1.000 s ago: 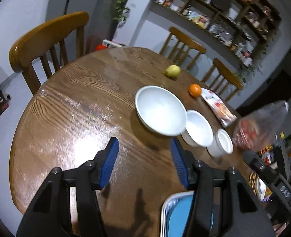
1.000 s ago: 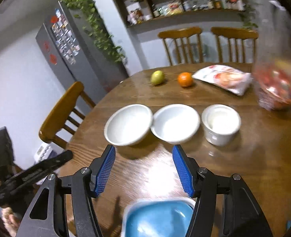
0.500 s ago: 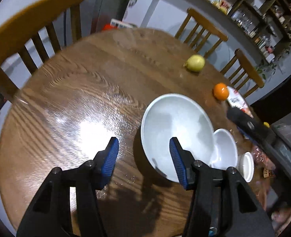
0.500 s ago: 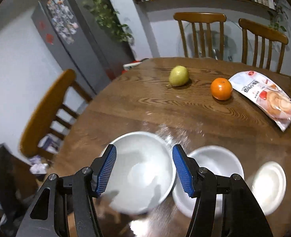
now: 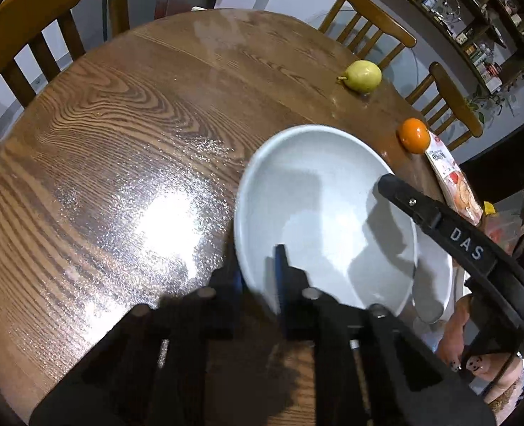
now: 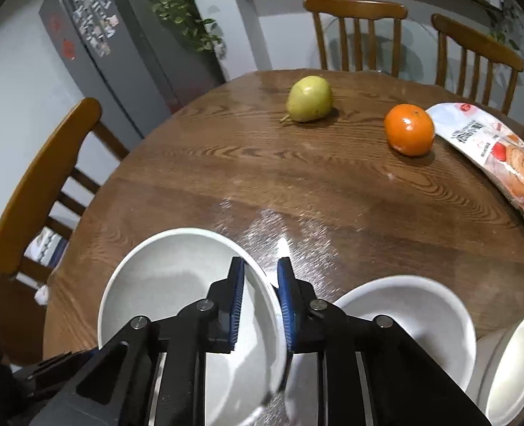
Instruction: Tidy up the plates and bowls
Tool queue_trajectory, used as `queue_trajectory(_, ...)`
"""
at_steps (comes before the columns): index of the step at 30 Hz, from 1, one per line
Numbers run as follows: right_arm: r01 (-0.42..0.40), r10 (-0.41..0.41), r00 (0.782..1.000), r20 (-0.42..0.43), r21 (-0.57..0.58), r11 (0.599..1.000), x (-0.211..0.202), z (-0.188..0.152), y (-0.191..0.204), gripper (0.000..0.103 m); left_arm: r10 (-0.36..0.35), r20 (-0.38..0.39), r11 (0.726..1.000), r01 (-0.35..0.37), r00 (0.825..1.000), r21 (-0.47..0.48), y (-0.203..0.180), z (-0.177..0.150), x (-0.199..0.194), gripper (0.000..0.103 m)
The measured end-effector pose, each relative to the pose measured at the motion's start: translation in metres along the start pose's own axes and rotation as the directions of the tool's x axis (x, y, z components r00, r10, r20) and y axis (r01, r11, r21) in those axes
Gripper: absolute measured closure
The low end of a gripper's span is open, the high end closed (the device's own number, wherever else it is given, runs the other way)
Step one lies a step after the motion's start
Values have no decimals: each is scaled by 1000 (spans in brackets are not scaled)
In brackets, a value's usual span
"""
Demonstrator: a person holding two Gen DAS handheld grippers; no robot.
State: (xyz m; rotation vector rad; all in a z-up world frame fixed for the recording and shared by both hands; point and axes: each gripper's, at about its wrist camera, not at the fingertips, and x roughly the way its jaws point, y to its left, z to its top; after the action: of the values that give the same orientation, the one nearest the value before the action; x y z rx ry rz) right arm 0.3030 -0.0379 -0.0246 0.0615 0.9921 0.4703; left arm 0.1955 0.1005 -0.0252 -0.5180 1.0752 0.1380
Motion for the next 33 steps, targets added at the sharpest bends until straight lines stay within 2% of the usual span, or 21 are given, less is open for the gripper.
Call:
queue_trajectory(4, 8, -8, 1000, 0, -7, 1000, -7, -5, 5, 85, 2, 22, 1000, -2, 1000, 0, 3, -6, -12, 92)
queue_trajectory(9, 7, -6, 1000, 28, -37, 999, -36, -20, 15, 86, -2, 62, 999, 0, 998, 32, 3, -24, -35, 92)
queue_trajectory(16, -15, 16, 999, 39, -34, 999, -65, -46, 19, 86, -19, 34, 999, 17, 999, 39, 12, -50, -42, 92)
queue_trajectory(21, 14, -13, 1000, 17, -39, 999, -66, -65, 20, 86, -16, 7, 999, 15, 1000, 47, 14, -65, -42, 92)
queue_trajectory(25, 1, 0, 1000, 7, -28, 1000, -67, -78, 17, 86, -10, 7, 999, 10, 1000, 50, 17, -74, -45, 92)
queue_trajectory(33, 4, -4, 1000, 14, -15, 1000, -73, -85, 14, 86, -17, -22, 998, 18, 1000, 62, 14, -82, -39, 92)
